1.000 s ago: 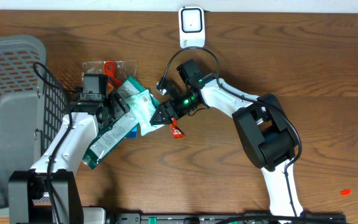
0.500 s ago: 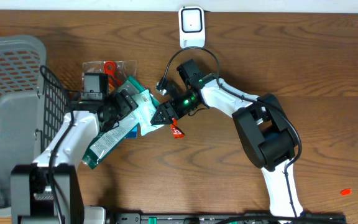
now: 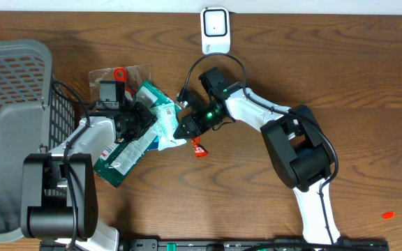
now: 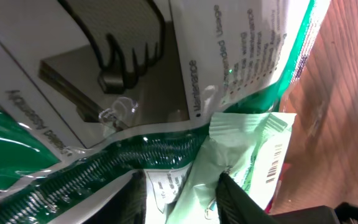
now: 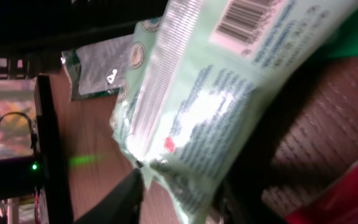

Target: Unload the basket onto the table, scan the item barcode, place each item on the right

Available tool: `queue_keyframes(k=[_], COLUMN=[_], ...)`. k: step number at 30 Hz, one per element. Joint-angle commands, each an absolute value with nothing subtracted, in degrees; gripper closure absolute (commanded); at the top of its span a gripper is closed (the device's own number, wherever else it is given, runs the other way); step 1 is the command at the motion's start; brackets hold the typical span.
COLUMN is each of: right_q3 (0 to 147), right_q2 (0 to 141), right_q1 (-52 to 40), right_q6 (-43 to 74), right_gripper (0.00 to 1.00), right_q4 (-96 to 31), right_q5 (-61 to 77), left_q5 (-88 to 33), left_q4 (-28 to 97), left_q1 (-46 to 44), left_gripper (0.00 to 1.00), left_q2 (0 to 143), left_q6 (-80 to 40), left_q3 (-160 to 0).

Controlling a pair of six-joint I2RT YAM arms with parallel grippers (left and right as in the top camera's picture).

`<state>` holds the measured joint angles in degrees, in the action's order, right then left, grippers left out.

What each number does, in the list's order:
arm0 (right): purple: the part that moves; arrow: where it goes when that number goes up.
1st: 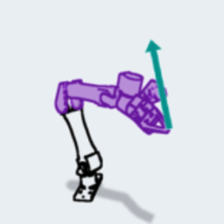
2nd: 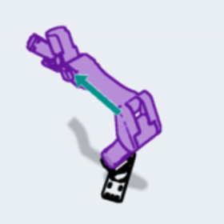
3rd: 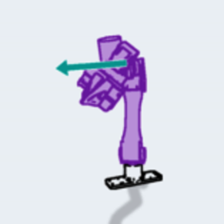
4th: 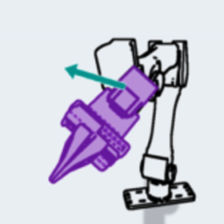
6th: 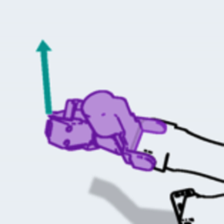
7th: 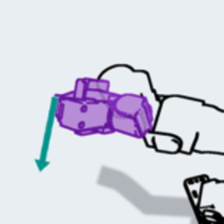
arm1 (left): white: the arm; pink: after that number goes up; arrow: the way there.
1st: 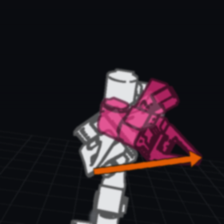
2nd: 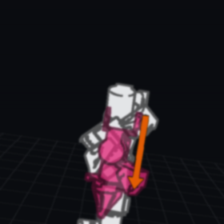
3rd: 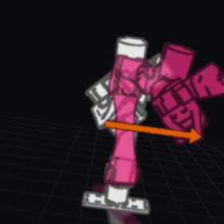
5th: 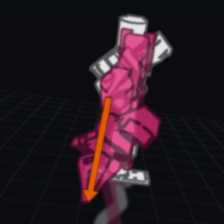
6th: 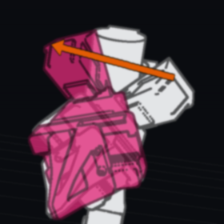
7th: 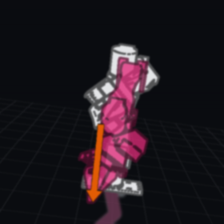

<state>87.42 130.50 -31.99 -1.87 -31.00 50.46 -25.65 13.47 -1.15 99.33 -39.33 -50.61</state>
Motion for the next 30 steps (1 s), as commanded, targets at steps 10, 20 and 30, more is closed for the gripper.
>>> queue_keyframes(k=[10,20,30], right_q3=[87.4,87.4,87.4], right_q2=[130.8,130.8,129.4], right_q1=[-32.0,-32.3,-32.2], right_q6=[-2.4,-2.2,-3.4], right_gripper=[0.84,0.99,0.99], right_q4=[-30.9,-30.9,-31.6], right_q5=[50.8,50.9,51.5], left_q5=[-27.9,-28.5,-31.6], left_q4=[14.4,14.4,14.2], left_q1=[-1.2,-1.2,-1.5], left_gripper=[0.92,0.92,0.93], left_q2=[102.1,102.1,100.5], left_q6=[-39.8,-39.7,-39.0], left_q3=[-49.7,-49.7,-49.7])
